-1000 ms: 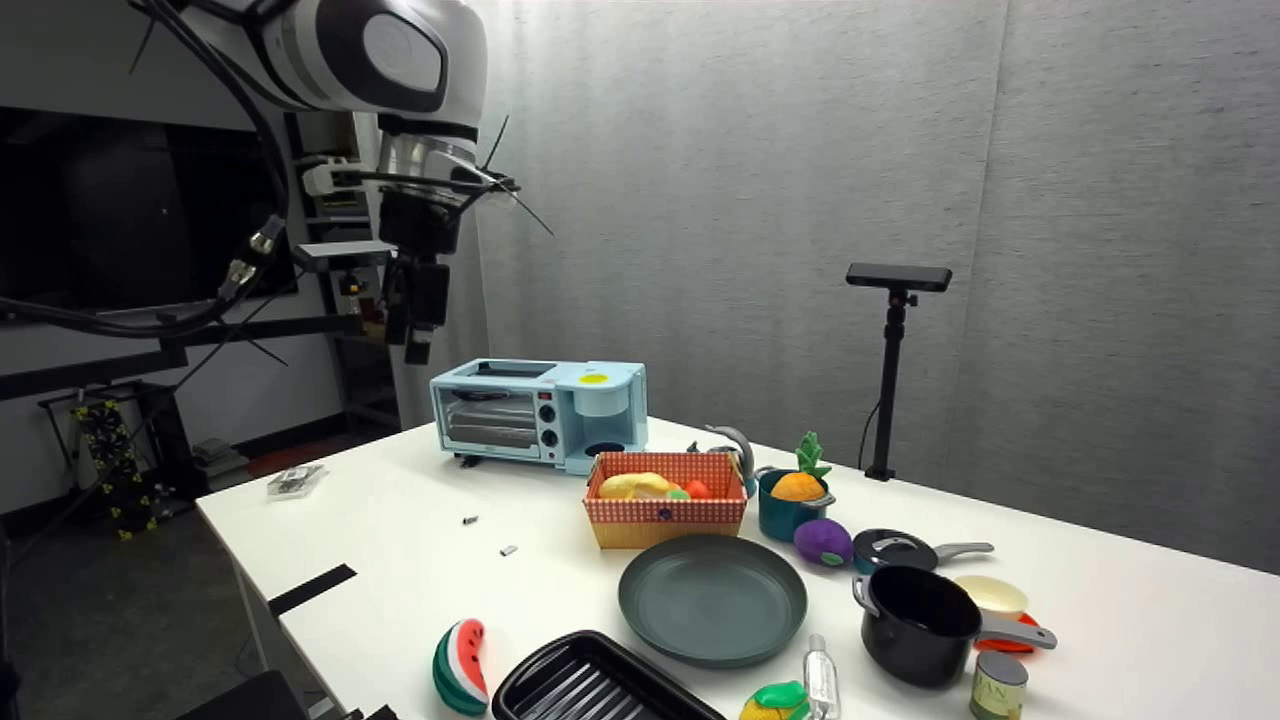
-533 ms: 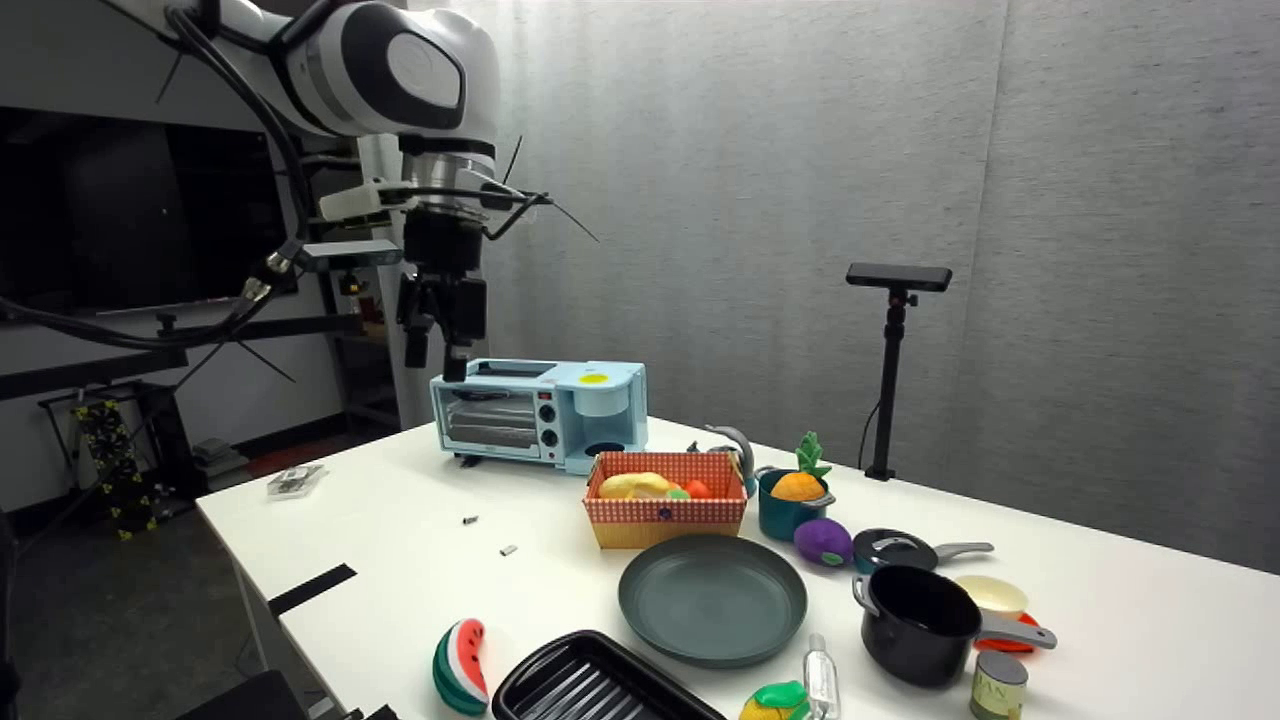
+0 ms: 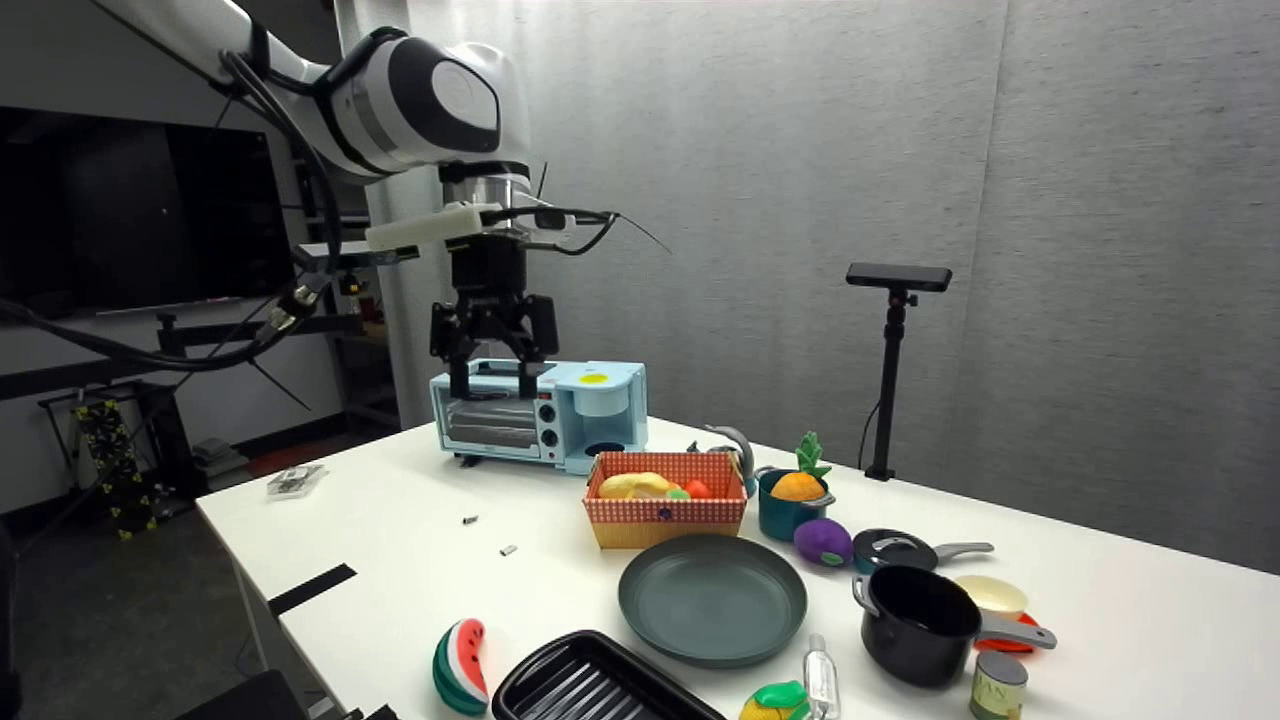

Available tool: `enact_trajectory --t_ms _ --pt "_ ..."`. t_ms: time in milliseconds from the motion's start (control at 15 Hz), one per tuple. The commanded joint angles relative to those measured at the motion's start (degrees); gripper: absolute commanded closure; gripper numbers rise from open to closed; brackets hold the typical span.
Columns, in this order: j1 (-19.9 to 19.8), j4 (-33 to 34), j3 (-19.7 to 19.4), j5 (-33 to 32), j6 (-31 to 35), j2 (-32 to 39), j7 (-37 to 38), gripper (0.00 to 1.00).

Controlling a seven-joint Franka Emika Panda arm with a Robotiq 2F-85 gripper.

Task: Pick the plate and move it to the bottom of the table

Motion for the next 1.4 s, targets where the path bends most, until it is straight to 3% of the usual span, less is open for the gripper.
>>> enact_trajectory --t_ms 0,333,667,1333 --pt "0.26 0.27 -1.50 -4.93 2.58 2.29 -8.30 0.00" --pt "0.23 -1.22 -3.21 -9.63 6.17 4.59 -19.60 0.00" --pt "-0.01 -3.53 -4.23 -14.62 14.45 9.38 -30.75 0.00" --pt "-0.90 -2.80 -4.00 -22.22 25.94 23.01 -34.36 0.00"
